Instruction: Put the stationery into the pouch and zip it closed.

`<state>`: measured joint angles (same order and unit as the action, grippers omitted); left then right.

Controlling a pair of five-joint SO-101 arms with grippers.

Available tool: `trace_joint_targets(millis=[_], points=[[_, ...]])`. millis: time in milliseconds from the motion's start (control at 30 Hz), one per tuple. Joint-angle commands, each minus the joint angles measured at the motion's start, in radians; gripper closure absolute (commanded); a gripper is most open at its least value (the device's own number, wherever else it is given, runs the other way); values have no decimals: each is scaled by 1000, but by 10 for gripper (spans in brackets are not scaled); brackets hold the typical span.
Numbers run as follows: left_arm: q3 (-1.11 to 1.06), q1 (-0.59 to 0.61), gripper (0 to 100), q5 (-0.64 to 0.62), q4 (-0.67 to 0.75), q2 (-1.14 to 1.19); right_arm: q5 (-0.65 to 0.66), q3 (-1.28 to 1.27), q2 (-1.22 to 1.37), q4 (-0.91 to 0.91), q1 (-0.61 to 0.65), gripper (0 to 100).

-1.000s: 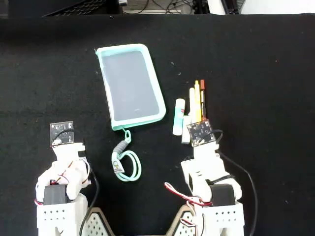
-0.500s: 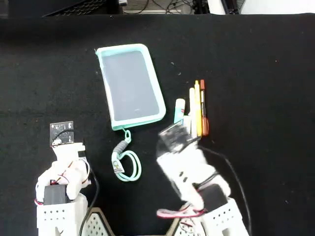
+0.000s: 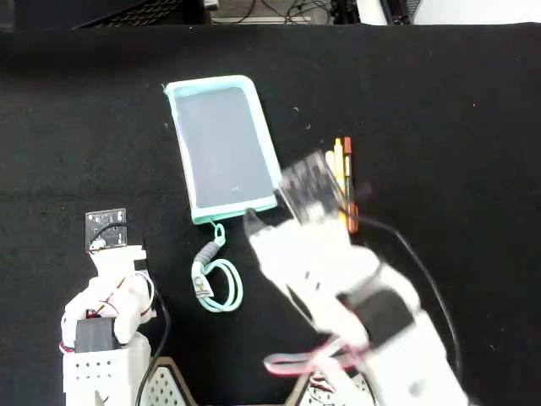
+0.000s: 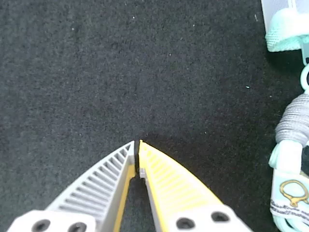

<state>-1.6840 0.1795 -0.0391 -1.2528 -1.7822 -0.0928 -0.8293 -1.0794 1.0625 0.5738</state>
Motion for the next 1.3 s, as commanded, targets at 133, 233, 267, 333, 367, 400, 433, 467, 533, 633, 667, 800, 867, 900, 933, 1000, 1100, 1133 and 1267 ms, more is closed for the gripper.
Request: trace_joint_targets(millis=[133, 233, 267, 333, 367, 400, 433, 467, 533, 633, 667, 800, 867, 900, 933, 1000, 1100, 1133, 1267], points=[[-16, 10, 970, -5, -2, 0, -144, 225, 796, -95, 8, 832], [-16, 59, 970, -3, -3, 0, -144, 303, 972, -100, 15, 832], [-13, 99, 970, -3, -3, 0, -144, 331, 1012, -91, 25, 832], [-12, 200, 970, -3, -5, 0, -144, 364, 1064, -74, 48, 832], [-8, 252, 970, -3, -6, 0, -144, 378, 1079, -71, 64, 832], [-7, 309, 970, -3, -8, 0, -144, 386, 1090, -75, 81, 832], [-7, 371, 970, -3, -8, 0, -144, 394, 1095, -78, 98, 832], [-7, 430, 968, -3, 0, 0, -144, 407, 1101, -78, 115, 832], [-7, 501, 967, -3, 31, -2, -144, 435, 1104, -78, 135, 832], [-15, 522, 967, -3, 71, 0, -144, 447, 1104, -114, 138, 832], [-15, 522, 967, -3, 71, 0, -144, 446, 1106, -129, 137, 832], [-16, 521, 967, -3, 71, 0, -143, 441, 1147, -149, 135, 832], [-16, 521, 967, -3, 71, 0, -143, 452, 1184, -146, 135, 832], [-16, 521, 967, -3, 71, 0, -143, 460, 1204, -143, 135, 832], [-16, 521, 967, -3, 71, 0, -143, 467, 1225, -141, 133, 832], [-16, 521, 967, -3, 71, 0, -143, 483, 1264, -138, 133, 832], [-16, 521, 967, -3, 71, 0, -143, 550, 1300, -75, 132, 851], [-16, 521, 967, -3, 71, 0, -143, 584, 1310, -41, 132, 881], [-16, 521, 967, -3, 71, 0, -18, 730, 1354, 97, 123, 977]])
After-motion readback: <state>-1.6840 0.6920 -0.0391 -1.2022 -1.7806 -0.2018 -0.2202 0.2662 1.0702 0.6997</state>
